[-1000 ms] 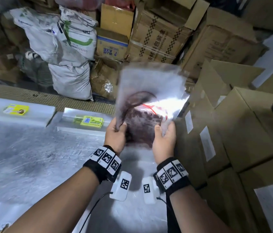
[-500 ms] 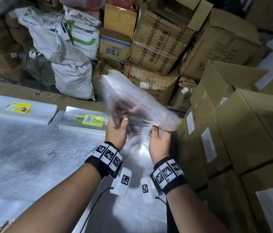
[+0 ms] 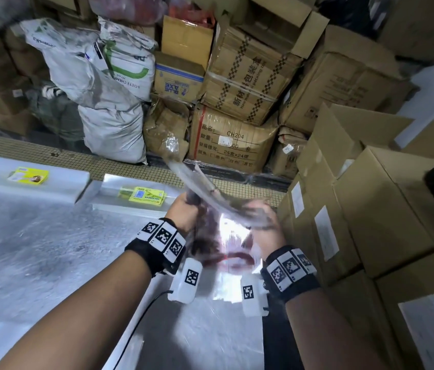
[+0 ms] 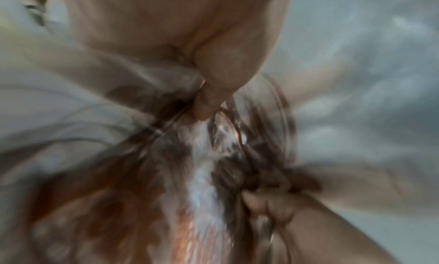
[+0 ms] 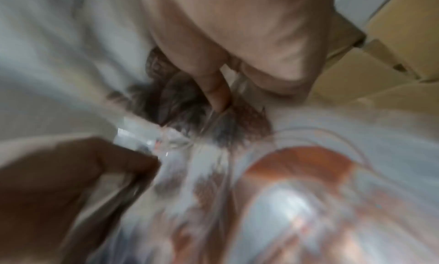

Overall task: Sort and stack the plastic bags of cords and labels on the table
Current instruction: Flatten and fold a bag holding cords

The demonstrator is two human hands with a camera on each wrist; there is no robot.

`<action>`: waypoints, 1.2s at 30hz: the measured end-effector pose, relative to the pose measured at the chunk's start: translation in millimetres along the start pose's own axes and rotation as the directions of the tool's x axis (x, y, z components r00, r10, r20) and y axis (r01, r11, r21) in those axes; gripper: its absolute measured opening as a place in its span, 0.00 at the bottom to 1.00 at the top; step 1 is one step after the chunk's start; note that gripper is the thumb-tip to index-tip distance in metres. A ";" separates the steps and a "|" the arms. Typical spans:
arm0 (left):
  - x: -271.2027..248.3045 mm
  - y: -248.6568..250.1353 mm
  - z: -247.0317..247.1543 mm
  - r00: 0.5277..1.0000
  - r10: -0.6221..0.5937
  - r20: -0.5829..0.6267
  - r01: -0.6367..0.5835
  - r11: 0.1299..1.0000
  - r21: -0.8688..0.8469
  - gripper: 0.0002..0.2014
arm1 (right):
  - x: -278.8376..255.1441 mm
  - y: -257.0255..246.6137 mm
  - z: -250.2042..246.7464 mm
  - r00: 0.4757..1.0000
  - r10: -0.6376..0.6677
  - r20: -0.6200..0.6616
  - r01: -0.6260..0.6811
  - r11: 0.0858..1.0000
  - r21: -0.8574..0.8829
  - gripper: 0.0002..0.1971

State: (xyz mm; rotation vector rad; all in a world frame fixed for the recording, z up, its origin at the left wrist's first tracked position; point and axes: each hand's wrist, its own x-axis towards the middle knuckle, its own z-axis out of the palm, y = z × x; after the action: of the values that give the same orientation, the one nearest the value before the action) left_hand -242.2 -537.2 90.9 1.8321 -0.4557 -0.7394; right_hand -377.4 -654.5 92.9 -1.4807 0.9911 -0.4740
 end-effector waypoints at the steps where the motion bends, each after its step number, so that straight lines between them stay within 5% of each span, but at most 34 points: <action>1: 1.9 -9.2 -1.2 0.997 -0.054 0.058 0.052 0.998 0.037 0.07 | 0.7 6.2 -0.5 0.998 0.062 -0.002 -0.062 0.994 -0.094 0.04; 4: -4.1 -34.5 0.1 0.965 -0.240 0.110 0.225 0.965 0.134 0.01 | 0.4 35.8 -0.8 0.953 0.303 -0.020 -0.297 0.915 -0.272 0.07; 7: -14.8 -64.8 4.9 0.942 -0.305 0.140 0.279 0.944 0.178 0.11 | -5.2 65.0 2.7 0.932 0.363 0.022 -0.322 0.852 -0.414 0.13; 9: -22.3 -78.7 8.0 0.929 -0.342 0.144 0.314 0.931 0.186 0.14 | -13.2 78.4 3.5 0.919 0.394 0.000 -0.368 0.858 -0.358 0.14; 12: -30.4 -86.8 13.2 0.945 -0.320 0.064 0.311 0.942 0.124 0.06 | -20.0 87.7 3.3 0.920 0.391 -0.011 -0.376 0.878 -0.296 0.17; 20: -46.2 -94.9 20.2 0.941 -0.335 -0.052 0.327 0.936 -0.129 0.15 | -32.3 85.2 -1.5 0.910 0.413 0.010 -0.401 0.888 -0.227 0.24; 27: -56.8 -99.4 16.7 0.950 -0.310 -0.033 0.300 0.937 -0.178 0.07 | -40.4 88.6 -3.9 0.910 0.414 0.014 -0.403 0.892 -0.203 0.17; 36: -72.8 -91.1 26.7 0.962 -0.273 0.004 0.262 0.918 -0.297 0.09 | -47.2 81.1 -3.5 0.911 0.408 0.061 -0.375 0.880 -0.290 0.29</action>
State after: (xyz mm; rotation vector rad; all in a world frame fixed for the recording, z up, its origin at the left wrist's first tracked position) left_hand -317.0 -477.0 19.6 1.6362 -0.0607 -0.9055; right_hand -430.5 -611.2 28.7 -1.4770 1.2606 0.0501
